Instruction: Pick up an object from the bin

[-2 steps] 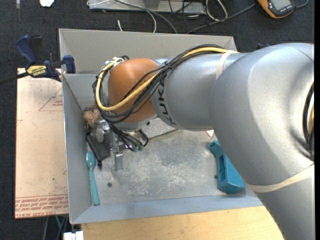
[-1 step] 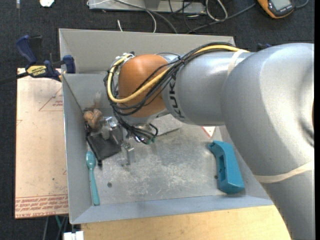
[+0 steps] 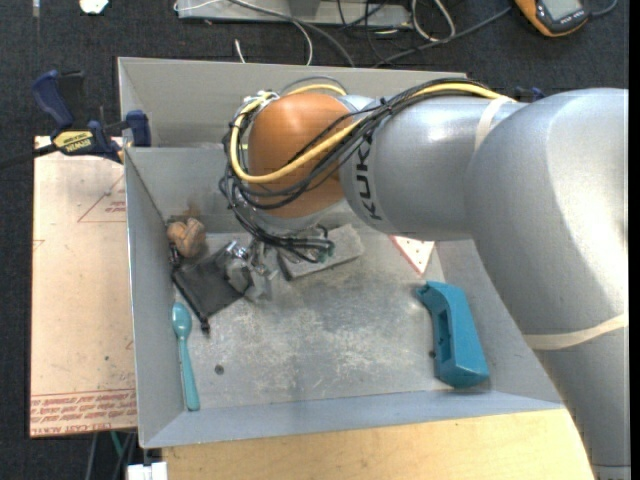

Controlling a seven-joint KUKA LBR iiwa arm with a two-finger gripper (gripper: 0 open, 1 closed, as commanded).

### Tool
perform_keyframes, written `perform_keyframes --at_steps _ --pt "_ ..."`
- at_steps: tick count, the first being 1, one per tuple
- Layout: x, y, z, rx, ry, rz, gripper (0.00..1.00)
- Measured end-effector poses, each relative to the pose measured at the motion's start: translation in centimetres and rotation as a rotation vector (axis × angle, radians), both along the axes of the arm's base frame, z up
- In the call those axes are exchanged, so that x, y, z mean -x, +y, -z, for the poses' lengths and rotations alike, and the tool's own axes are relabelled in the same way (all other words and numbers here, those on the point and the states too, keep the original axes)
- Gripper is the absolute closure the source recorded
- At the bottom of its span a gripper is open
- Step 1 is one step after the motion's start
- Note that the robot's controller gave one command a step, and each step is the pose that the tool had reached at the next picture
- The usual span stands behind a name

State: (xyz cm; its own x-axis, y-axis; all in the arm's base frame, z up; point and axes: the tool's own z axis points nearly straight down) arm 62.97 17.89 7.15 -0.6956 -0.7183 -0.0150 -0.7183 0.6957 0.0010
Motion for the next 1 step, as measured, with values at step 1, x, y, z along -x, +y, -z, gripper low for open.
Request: perform_keyframes --at_steps 1 --pt "0.00 0.01 0.00 0.000 0.000 0.000 1.00"
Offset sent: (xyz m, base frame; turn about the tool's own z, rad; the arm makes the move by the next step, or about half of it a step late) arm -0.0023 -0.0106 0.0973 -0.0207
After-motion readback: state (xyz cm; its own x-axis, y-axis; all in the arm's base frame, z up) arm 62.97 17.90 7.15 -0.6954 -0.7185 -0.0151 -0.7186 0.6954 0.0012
